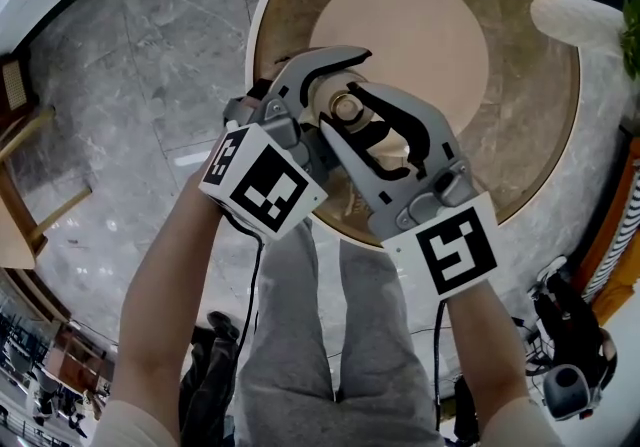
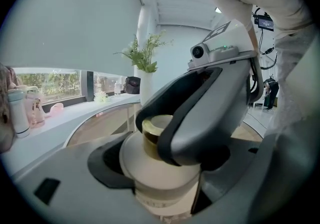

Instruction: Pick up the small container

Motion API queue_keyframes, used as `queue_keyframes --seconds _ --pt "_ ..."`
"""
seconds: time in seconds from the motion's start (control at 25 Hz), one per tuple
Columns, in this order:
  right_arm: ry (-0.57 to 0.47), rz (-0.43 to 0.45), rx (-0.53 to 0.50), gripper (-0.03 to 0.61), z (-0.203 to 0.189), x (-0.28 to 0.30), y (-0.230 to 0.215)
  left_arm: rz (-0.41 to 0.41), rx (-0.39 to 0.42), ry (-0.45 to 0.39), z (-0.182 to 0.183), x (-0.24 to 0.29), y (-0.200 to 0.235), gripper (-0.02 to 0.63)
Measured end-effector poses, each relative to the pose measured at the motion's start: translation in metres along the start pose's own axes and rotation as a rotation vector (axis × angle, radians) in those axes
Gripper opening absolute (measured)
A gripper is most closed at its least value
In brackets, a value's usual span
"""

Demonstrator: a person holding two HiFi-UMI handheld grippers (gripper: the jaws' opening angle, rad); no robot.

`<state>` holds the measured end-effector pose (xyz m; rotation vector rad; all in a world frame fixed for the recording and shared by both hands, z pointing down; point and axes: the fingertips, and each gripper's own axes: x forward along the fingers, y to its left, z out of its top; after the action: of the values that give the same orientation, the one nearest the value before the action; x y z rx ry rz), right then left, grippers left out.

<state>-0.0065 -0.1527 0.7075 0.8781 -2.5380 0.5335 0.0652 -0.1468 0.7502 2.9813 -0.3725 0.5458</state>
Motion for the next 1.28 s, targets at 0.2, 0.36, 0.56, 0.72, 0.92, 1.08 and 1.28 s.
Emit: queue_keyframes --seconds 0.2,0.36,0.56,0.72,0.92,1.08,1.28 --pt "-0.001 0.003 -0.005 0.137 -0.002 -0.004 -0.001 0.028 -0.012 0.006 0.001 0.003 -0.001 0.334" --pt "0.000 0.013 0.006 0.135 -0.002 -0.009 0.004 -0.004 -0.047 0.040 0.000 0.001 -0.012 0.334" --pt "-0.009 0.021 0.015 0.133 0.015 -0.021 0.008 -0.017 -0.083 0.050 0.020 -0.005 -0.016 0.334" --pt "-0.014 0.021 0.003 0.133 0.044 -0.040 0.016 -0.011 -0.061 0.052 0.053 -0.016 -0.018 0.334" --pt "-0.028 0.020 -0.024 0.133 0.094 -0.077 0.026 0.015 -0.024 0.045 0.114 -0.032 -0.022 0.334" --pt "-0.037 0.031 -0.031 0.133 0.135 -0.089 0.035 0.023 -0.027 0.048 0.151 -0.051 -0.015 0.334" --pt "-0.047 0.035 -0.067 0.133 0.197 -0.113 0.047 0.047 0.001 0.038 0.213 -0.077 -0.007 0.334"
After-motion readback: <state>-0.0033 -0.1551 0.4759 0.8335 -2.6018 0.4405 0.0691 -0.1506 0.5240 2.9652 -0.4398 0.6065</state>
